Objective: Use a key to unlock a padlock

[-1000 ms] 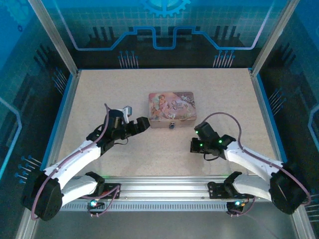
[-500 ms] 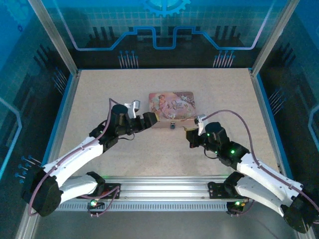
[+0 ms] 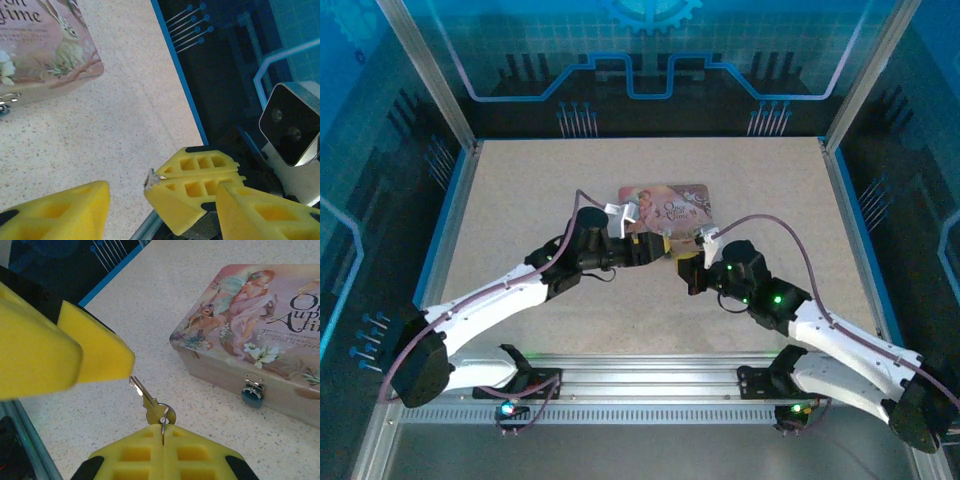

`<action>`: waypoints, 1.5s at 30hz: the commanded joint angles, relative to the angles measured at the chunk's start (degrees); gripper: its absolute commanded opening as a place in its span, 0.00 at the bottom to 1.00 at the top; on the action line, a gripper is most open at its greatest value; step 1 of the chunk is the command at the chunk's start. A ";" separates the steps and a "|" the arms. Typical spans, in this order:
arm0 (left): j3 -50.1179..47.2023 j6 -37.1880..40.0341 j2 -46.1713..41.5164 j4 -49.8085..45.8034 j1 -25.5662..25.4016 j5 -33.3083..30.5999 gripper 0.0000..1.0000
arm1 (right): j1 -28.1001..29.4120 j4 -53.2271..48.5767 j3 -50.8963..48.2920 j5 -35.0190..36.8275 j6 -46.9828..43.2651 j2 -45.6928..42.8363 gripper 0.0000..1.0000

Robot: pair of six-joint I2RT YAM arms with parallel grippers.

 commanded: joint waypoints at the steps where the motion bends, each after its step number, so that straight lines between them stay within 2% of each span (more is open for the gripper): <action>1: 2.29 1.78 1.73 1.76 -0.97 -0.27 0.54 | 1.04 2.62 1.83 -1.63 1.13 0.44 0.00; 11: 2.29 1.64 2.77 2.42 -1.38 -1.53 0.28 | 1.40 3.28 1.55 -2.73 1.89 0.44 0.00; 18: 2.03 2.66 1.86 1.43 -1.38 -3.03 0.00 | 0.84 2.07 0.86 -3.41 2.40 -0.25 0.03; 20: 2.14 3.79 1.08 0.29 -1.25 -3.87 0.00 | -0.54 1.60 0.36 -5.05 2.94 -0.56 0.06; 23: 2.20 5.41 -0.49 -1.06 -0.39 -3.65 0.00 | -4.36 1.94 -1.05 -9.55 3.98 -1.53 0.15; 29: 2.13 8.27 -4.13 -3.89 3.84 0.72 0.00 | -18.86 12.00 -7.09 -27.06 9.92 -4.59 0.39; 32: 2.77 10.08 -5.60 -5.76 6.10 4.41 0.00 | -23.62 17.41 -8.27 -34.44 12.42 -5.33 0.49; 36: 4.49 12.86 -6.49 -8.31 8.31 9.89 0.00 | -24.22 21.93 -7.16 -40.35 13.69 -4.92 0.61; 39: 6.29 15.03 -6.40 -10.36 8.86 13.02 0.00 | -23.83 26.96 -6.85 -42.59 16.31 -3.23 0.65; 45: 8.69 17.24 -5.31 -11.81 8.90 17.79 0.00 | -16.72 30.42 -3.27 -41.14 15.53 1.57 0.67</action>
